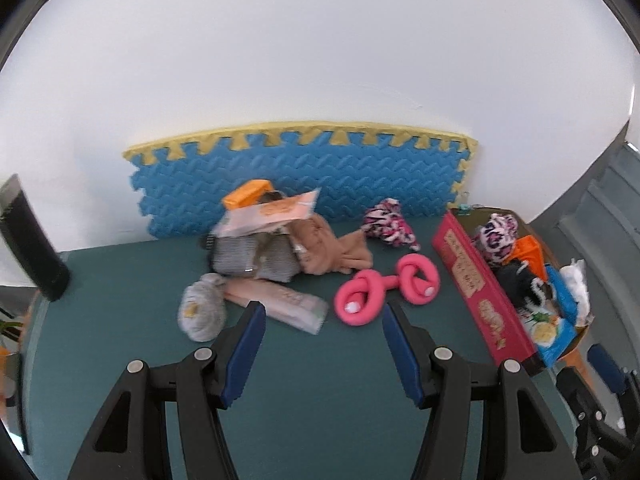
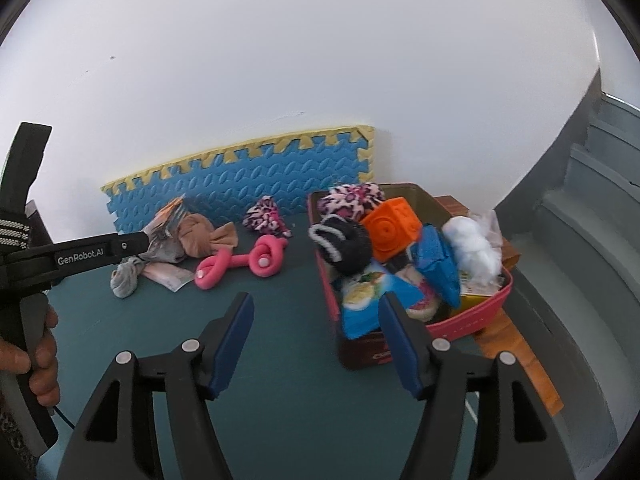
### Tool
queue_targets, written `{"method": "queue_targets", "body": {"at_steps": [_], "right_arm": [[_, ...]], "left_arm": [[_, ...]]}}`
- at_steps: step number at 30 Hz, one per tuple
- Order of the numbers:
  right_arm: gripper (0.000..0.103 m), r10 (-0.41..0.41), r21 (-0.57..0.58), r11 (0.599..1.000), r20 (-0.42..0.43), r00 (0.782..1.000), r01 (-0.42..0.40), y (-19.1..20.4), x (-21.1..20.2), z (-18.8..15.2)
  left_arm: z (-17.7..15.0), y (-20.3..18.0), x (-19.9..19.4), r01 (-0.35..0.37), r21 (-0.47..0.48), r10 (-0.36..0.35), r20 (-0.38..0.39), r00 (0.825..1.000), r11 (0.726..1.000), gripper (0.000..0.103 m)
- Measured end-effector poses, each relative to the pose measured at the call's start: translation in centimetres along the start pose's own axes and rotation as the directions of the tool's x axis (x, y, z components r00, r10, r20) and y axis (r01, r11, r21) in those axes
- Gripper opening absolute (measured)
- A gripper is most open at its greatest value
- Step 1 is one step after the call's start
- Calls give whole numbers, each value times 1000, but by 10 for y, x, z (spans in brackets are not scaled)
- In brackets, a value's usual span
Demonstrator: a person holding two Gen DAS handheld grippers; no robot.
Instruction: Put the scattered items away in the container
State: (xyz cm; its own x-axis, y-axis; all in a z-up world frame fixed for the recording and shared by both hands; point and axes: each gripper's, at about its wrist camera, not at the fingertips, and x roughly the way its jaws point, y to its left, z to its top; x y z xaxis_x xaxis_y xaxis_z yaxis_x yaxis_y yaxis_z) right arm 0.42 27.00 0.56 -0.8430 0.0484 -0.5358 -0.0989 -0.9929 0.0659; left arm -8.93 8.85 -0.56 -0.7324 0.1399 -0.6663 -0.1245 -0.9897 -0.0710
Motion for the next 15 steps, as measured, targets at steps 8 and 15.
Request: {"method": "queue_targets", "body": {"at_steps": [8, 15], "right_arm": [[75, 47, -50, 998, -17, 999, -48, 27, 0, -2], [76, 81, -84, 993, -42, 996, -84, 47, 3, -5]], "left_arm": [[-13, 20, -20, -88, -3, 88, 16, 996, 996, 70], [-18, 37, -31, -106, -27, 106, 19, 994, 994, 70]]}}
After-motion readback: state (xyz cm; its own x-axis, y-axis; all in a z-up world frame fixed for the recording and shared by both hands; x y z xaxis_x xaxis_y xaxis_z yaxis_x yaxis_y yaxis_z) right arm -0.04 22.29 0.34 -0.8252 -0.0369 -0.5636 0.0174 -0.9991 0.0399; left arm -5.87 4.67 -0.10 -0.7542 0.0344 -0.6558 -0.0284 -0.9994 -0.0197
